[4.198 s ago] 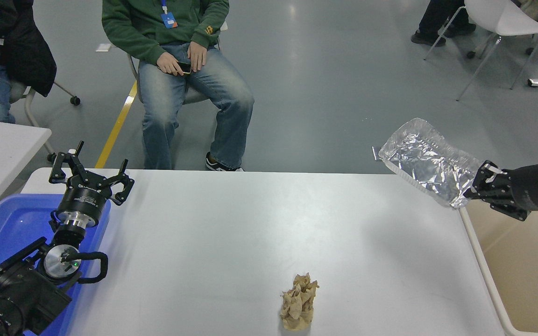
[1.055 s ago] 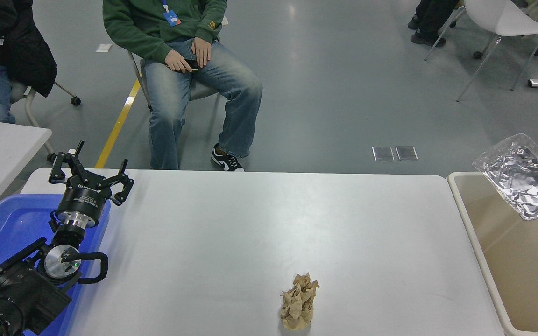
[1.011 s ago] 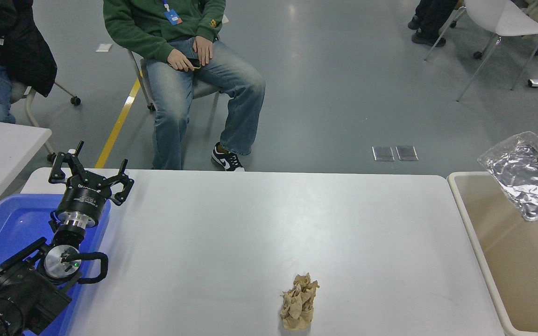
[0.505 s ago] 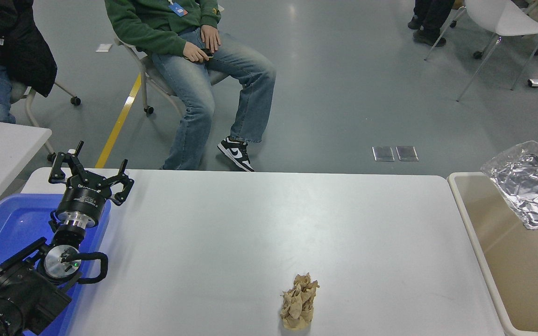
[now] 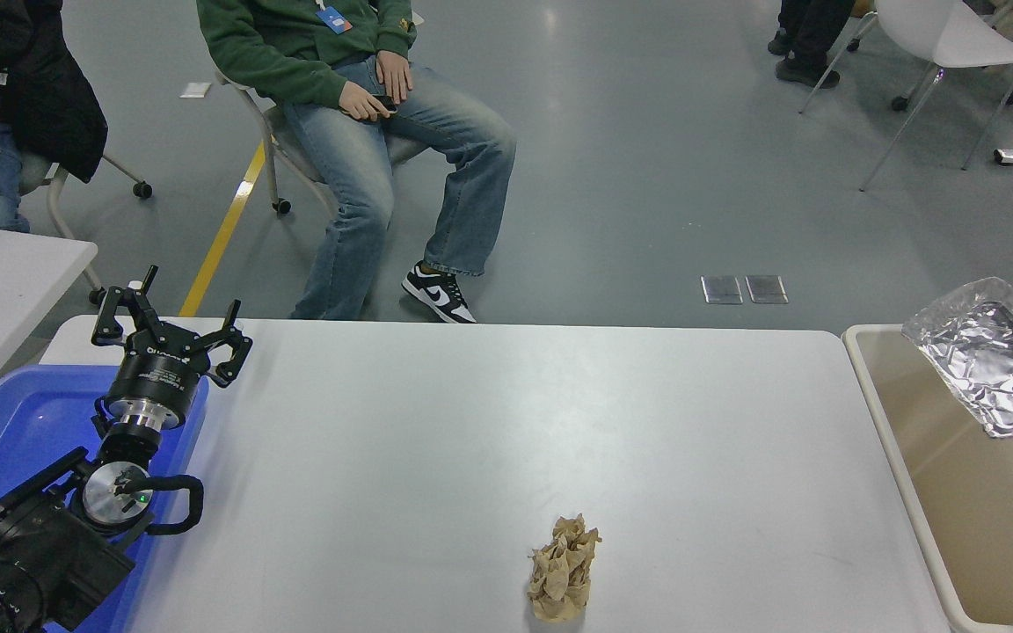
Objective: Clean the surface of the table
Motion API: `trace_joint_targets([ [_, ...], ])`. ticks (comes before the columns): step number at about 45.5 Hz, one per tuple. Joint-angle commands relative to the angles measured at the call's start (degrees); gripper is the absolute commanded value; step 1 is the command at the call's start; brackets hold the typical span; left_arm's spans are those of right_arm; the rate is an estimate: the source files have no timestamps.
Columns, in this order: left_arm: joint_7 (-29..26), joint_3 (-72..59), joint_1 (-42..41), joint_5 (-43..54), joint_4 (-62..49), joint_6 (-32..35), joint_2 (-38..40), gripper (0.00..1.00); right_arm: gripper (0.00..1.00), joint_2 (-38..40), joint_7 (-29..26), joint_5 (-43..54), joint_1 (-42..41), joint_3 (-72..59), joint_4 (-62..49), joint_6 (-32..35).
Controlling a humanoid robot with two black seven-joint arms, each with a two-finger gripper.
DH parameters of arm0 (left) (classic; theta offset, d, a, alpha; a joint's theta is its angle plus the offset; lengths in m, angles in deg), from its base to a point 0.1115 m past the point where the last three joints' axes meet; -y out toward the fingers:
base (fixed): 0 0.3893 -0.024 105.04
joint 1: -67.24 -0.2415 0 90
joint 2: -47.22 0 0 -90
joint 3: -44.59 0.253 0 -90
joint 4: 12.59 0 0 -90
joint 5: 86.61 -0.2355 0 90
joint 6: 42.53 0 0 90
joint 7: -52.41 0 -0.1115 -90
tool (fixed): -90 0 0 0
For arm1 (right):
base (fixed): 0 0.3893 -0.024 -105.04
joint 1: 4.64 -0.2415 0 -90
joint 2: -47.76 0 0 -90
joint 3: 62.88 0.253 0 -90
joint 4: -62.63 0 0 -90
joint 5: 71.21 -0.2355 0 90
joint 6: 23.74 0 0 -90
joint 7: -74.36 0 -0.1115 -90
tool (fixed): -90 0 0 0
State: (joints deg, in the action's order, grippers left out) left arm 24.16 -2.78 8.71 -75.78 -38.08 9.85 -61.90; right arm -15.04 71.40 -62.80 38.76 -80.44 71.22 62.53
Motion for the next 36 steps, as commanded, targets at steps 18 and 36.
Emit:
trace_joint_targets([
  [18, 0.03, 0.0, 0.0, 0.07, -0.09, 0.0, 0.05, 1.0, 1.0, 0.04, -0.02, 0.02, -1.12, 6.82, -0.25, 0.04],
  [36, -0.06, 0.0, 0.0, 0.07, 0.0, 0.0, -0.04, 1.0, 1.0, 0.4, 0.06, -0.06, -3.76, 16.06, 0.46, 1.18],
])
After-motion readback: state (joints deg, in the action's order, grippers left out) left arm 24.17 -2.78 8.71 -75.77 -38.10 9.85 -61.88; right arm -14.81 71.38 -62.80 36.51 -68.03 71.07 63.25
